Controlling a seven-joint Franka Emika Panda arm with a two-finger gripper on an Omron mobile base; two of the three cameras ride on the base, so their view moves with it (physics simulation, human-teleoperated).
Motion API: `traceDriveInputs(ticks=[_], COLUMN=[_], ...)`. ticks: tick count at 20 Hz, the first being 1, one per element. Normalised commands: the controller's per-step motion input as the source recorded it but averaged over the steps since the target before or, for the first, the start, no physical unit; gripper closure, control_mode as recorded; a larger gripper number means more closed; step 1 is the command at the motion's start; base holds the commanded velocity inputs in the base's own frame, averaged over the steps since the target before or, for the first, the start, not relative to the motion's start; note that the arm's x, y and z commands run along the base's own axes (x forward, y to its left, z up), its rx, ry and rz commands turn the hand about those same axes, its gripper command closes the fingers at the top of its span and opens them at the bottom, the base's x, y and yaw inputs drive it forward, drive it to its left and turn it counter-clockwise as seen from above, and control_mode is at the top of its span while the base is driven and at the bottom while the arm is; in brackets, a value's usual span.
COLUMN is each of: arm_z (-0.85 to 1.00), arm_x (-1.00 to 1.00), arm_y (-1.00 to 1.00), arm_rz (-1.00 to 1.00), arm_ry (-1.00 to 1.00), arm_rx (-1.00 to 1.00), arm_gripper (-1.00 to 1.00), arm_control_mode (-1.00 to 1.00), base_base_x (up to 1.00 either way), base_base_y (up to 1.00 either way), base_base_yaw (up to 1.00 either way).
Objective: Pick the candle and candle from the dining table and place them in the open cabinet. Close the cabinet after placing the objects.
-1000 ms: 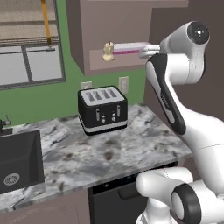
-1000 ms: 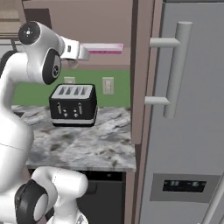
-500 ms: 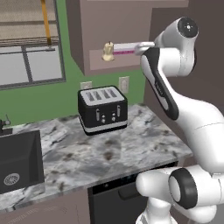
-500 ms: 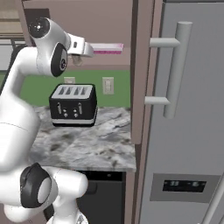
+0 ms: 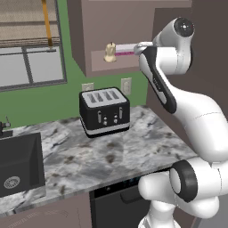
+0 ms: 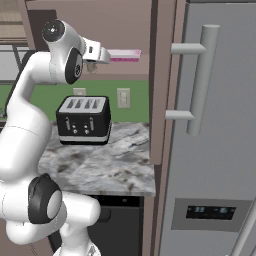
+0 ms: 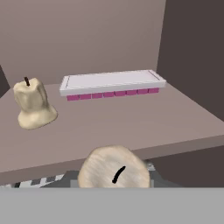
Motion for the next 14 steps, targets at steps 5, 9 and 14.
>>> traceDriveInputs(ticks=[5, 9, 14], arm_z=[-0.05, -0.01, 0.0], arm_x=[0.24, 0.26, 0.29], arm_y=[0.0, 0.0, 0.0], arm_rz=[0.0, 0.0, 0.0], arm_ry=[0.0, 0.0, 0.0], arm_rx=[0.0, 0.0, 0.0], arm_gripper=[1.0, 1.0, 1.0], arm_control_mode=[-1.0, -1.0, -1.0], base_base_x=[0.0, 0.0, 0.0], base_base_y=[0.0, 0.0, 0.0], base_base_yaw=[0.0, 0.0, 0.0])
